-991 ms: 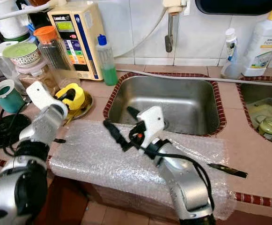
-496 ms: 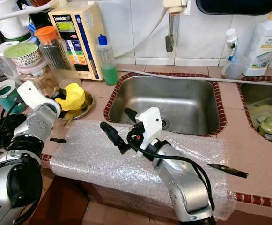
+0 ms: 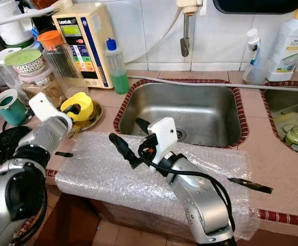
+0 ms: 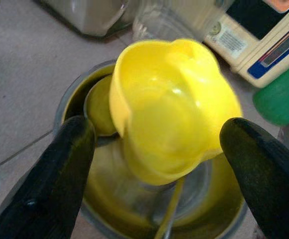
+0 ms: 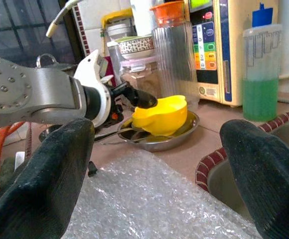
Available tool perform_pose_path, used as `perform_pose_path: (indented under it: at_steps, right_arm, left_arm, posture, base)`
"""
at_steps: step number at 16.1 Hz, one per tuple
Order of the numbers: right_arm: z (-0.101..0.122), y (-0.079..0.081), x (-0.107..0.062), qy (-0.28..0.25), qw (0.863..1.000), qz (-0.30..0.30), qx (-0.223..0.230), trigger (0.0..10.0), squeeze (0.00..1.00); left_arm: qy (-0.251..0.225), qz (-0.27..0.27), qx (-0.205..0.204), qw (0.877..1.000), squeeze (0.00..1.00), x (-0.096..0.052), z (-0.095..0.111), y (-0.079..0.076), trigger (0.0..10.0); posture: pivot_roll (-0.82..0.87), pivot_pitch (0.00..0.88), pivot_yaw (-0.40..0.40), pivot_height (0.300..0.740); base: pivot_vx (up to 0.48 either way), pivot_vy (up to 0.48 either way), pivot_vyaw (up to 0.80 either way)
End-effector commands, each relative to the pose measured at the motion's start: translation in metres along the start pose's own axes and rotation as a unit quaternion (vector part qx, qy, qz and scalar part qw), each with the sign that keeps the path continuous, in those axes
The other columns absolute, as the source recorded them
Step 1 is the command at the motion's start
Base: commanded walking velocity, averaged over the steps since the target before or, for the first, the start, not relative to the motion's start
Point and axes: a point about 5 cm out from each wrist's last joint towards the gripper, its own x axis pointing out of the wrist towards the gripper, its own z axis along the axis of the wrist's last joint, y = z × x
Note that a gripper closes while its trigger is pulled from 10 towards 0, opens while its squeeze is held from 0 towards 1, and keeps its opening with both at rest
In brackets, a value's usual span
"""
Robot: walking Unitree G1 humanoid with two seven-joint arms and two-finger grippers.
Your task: Kitchen organization
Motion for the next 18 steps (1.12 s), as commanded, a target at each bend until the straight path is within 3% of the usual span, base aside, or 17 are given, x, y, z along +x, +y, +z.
perform_pose_path:
  at_steps: [1,2,4,10,11,13,14,16,18]
  right_arm:
    - [0.003,0.003,0.001,-0.007,1.0,0.001,-0.002,10.0,0.0]
    - [0.003,0.003,0.001,-0.007,1.0,0.0,-0.002,10.0,0.0]
    - [0.003,0.002,0.002,-0.007,1.0,-0.001,-0.004,10.0,0.0]
    - [0.004,0.0,0.003,-0.007,1.0,-0.008,-0.006,10.0,0.0]
    - [0.004,0.0,0.003,-0.007,1.0,-0.008,-0.006,10.0,0.0]
    - [0.003,-0.001,0.003,-0.006,1.0,-0.01,-0.006,10.0,0.0]
    - [0.003,-0.001,0.004,-0.006,1.0,-0.01,-0.007,10.0,0.0]
    - [0.003,-0.001,0.004,-0.006,1.0,-0.01,-0.007,10.0,0.0]
    - [0.003,-0.001,0.004,-0.005,1.0,-0.011,-0.007,10.0,0.0]
  left_arm:
    - [0.009,0.01,-0.001,1.0,0.0,0.0,0.006,0.003,10.0]
    - [0.014,0.012,-0.002,1.0,0.0,0.001,0.005,0.004,8.4]
    - [0.03,0.022,-0.012,0.999,0.0,0.001,0.001,0.009,0.0]
    - [0.046,0.028,-0.022,0.998,0.0,0.002,-0.004,0.016,0.0]
    - [0.047,0.026,-0.024,0.998,0.0,0.002,-0.004,0.016,2.2]
    - [0.047,0.03,-0.029,0.998,0.0,0.002,-0.004,0.018,2.2]
    - [0.048,0.031,-0.03,0.998,0.0,0.002,-0.003,0.019,3.6]
    - [0.047,0.034,-0.033,0.998,0.0,0.002,-0.003,0.022,0.4]
    - [0.047,0.043,-0.033,0.997,0.0,0.002,-0.005,0.028,0.0]
  posture:
    - [0.04,0.0,0.191,0.74]
    - [0.05,0.0,0.191,0.74]
    - [0.04,0.0,0.193,0.74]
    - [0.05,0.0,0.194,0.74]
    - [0.05,0.0,0.194,0.74]
    - [0.06,0.0,0.189,0.74]
    - [0.06,0.0,0.187,0.74]
    - [0.06,0.0,0.184,0.74]
    - [0.06,0.0,0.184,0.74]
  base:
    - [0.0,0.0,0.0]
    - [0.0,0.0,0.0]
    - [0.0,0.0,0.0]
    - [0.0,0.0,0.0]
    - [0.0,0.0,0.0]
    - [0.0,0.0,0.0]
    - [0.0,0.0,0.0]
    - [0.0,0.0,0.0]
    - [0.0,0.0,0.0]
